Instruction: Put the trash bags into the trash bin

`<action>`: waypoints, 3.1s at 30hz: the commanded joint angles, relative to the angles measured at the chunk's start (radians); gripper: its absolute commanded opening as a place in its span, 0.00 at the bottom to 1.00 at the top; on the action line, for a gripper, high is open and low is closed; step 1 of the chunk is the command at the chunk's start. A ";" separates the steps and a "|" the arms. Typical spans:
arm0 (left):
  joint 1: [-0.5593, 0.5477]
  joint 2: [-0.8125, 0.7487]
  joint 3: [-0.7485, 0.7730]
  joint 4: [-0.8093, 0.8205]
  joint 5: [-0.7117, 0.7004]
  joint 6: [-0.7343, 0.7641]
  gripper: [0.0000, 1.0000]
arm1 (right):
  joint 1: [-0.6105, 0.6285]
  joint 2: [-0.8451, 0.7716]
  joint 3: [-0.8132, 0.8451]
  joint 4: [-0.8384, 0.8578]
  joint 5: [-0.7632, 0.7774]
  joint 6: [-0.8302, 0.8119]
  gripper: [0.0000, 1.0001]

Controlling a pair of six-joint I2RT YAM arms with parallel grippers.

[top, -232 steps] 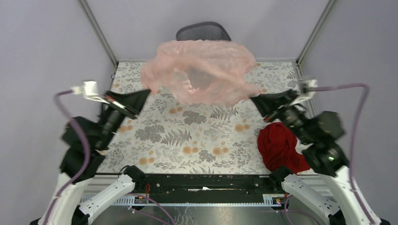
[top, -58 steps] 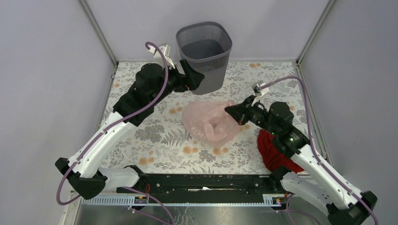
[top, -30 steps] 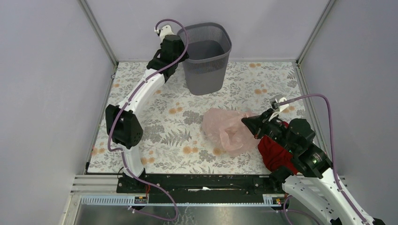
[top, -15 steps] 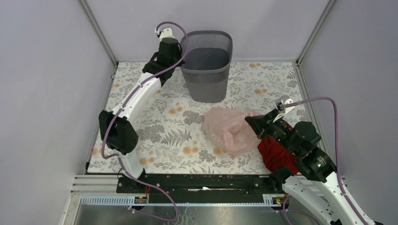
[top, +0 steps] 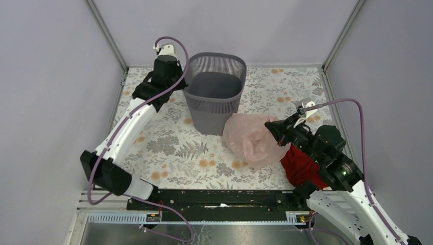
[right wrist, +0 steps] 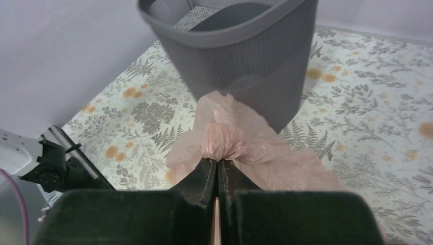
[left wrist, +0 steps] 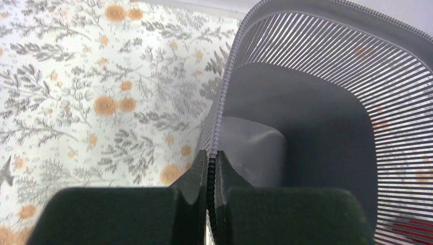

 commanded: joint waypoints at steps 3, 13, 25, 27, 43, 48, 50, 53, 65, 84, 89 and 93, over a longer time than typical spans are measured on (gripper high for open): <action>0.001 -0.242 -0.120 0.020 0.133 -0.042 0.00 | -0.001 0.051 0.196 -0.033 0.108 -0.139 0.00; 0.001 -0.350 -0.215 0.012 0.238 -0.063 0.00 | -0.002 0.201 0.595 -0.043 0.254 -0.304 0.00; -0.001 -0.399 -0.368 0.097 0.483 -0.147 0.09 | -0.002 0.648 1.075 0.243 -0.247 -0.013 0.00; -0.002 -0.411 -0.374 0.103 0.510 -0.165 0.10 | -0.002 0.720 1.135 0.352 -0.330 0.086 0.00; -0.001 -0.510 -0.339 -0.017 0.351 -0.121 0.72 | -0.002 0.559 0.796 0.609 -0.031 0.200 0.00; -0.001 -0.557 -0.297 -0.062 0.281 -0.043 0.88 | -0.001 0.393 0.565 0.441 0.267 0.098 0.00; -0.001 -0.589 -0.309 -0.068 0.242 -0.005 0.93 | -0.002 0.358 0.524 0.362 0.322 0.107 0.00; -0.001 -0.623 -0.307 -0.084 0.200 0.037 0.94 | -0.001 0.319 0.483 0.299 0.277 0.162 0.00; 0.000 -0.675 -0.211 -0.006 0.169 0.022 0.99 | -0.002 0.593 0.729 0.522 -0.345 0.391 0.00; -0.001 -0.875 -0.257 -0.022 0.243 0.075 0.99 | 0.009 0.659 0.734 0.798 0.105 0.888 0.00; -0.001 -0.893 -0.255 -0.013 0.252 0.083 0.99 | 0.009 0.492 0.490 0.657 0.331 0.720 0.00; -0.001 -0.882 -0.249 -0.015 0.270 0.095 0.99 | 0.009 0.382 0.290 0.586 0.365 0.512 0.00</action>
